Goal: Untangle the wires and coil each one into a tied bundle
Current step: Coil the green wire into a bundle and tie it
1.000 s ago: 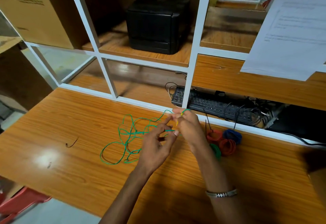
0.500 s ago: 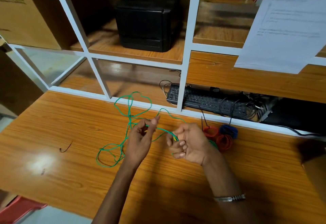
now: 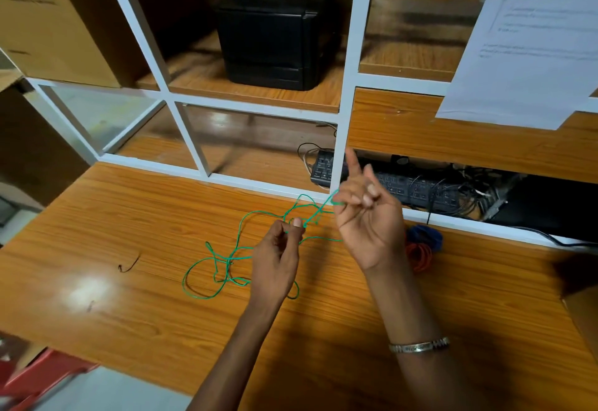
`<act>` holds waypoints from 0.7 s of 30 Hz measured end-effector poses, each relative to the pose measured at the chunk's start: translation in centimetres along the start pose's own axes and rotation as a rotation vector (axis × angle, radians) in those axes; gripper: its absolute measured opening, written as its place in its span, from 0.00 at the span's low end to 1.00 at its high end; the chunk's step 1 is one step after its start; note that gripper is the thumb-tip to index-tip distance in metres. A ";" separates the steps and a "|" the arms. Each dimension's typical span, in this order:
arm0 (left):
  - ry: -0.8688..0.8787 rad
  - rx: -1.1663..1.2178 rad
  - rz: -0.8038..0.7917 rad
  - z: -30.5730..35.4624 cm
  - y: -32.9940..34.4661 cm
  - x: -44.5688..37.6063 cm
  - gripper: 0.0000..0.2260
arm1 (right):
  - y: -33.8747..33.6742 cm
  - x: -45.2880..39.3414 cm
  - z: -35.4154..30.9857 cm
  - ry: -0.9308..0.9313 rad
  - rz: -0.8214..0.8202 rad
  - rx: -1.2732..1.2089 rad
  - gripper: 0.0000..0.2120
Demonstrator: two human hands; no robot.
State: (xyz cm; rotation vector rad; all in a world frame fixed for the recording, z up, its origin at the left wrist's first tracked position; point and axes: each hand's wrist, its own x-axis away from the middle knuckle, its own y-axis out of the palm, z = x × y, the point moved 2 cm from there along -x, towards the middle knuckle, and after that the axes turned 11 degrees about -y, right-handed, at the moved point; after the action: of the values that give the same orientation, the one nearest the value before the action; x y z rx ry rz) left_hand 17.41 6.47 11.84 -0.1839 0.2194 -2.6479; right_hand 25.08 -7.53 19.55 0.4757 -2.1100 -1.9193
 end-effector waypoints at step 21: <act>0.173 0.026 0.041 1.7 -0.4 0.4 0.12 | -3.6 1.9 2.1 0.528 0.026 1.473 0.18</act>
State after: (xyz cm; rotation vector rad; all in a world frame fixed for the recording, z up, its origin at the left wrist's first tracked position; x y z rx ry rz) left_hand 17.14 6.39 13.60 0.0586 0.2421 -2.6255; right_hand 22.76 -6.63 15.69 0.9900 -2.6360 0.1531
